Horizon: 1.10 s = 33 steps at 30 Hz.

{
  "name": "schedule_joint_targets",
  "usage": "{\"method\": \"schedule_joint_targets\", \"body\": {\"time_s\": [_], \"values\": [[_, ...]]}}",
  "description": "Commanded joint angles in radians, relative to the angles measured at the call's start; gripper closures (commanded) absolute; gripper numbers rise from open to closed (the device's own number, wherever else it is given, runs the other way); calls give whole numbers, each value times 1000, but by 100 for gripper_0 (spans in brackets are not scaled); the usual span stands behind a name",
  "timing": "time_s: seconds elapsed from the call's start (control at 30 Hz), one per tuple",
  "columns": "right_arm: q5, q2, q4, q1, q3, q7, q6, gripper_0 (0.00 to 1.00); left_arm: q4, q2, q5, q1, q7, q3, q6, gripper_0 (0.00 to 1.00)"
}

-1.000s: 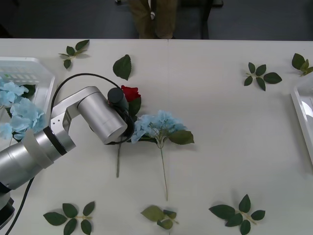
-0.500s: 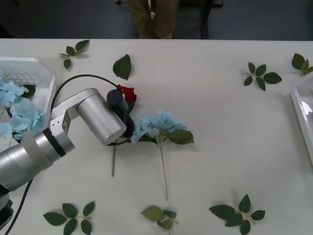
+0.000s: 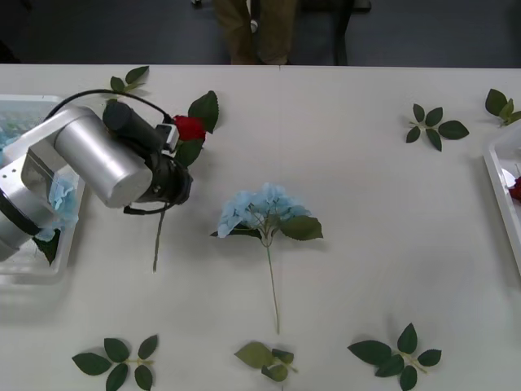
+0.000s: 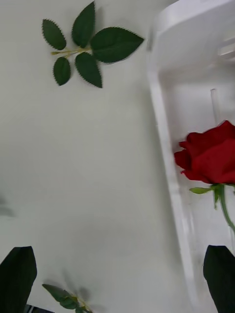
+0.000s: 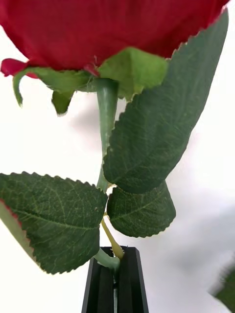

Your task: Place the red flowers into the right box and the blue flowers into the left box. If a person shows an open palm, hand one flower to the person first, then continue sorting.

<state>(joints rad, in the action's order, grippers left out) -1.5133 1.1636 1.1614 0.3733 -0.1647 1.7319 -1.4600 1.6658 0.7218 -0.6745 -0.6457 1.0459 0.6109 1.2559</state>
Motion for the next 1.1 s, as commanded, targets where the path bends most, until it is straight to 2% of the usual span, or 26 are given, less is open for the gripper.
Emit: {"method": "schedule_joint_targets", "body": {"time_s": [0.03,0.2,0.33,0.47,0.63,0.73,0.83,0.97,1.07,1.1], "values": [[104,-114,138,75,13,25,18,1,77,-5,-126,4,298,-234,40,100],[163,-219,219,78,25,8,86,1,77,-59,-232,4,533,-362,22,100],[197,-340,262,76,25,23,213,1,83,-127,-364,4,770,-450,-73,100],[274,-426,383,78,59,20,230,1,77,-202,-524,6,907,-467,-205,100],[370,-513,480,78,142,-26,260,1,77,-328,-557,6,1039,-467,-311,100],[375,-547,488,76,157,-26,271,1,77,-387,-539,6,1080,-467,-337,100],[320,-568,488,72,146,-11,271,1,75,-441,-522,9,1100,-461,-357,100],[199,-562,469,39,106,109,260,1,75,-475,-508,21,1102,-413,-457,100],[1,-562,376,9,53,272,248,1,69,-484,-507,37,1099,-358,-563,100],[-123,-561,311,-7,37,374,248,1,68,-484,-507,44,1100,-336,-598,100]]}}
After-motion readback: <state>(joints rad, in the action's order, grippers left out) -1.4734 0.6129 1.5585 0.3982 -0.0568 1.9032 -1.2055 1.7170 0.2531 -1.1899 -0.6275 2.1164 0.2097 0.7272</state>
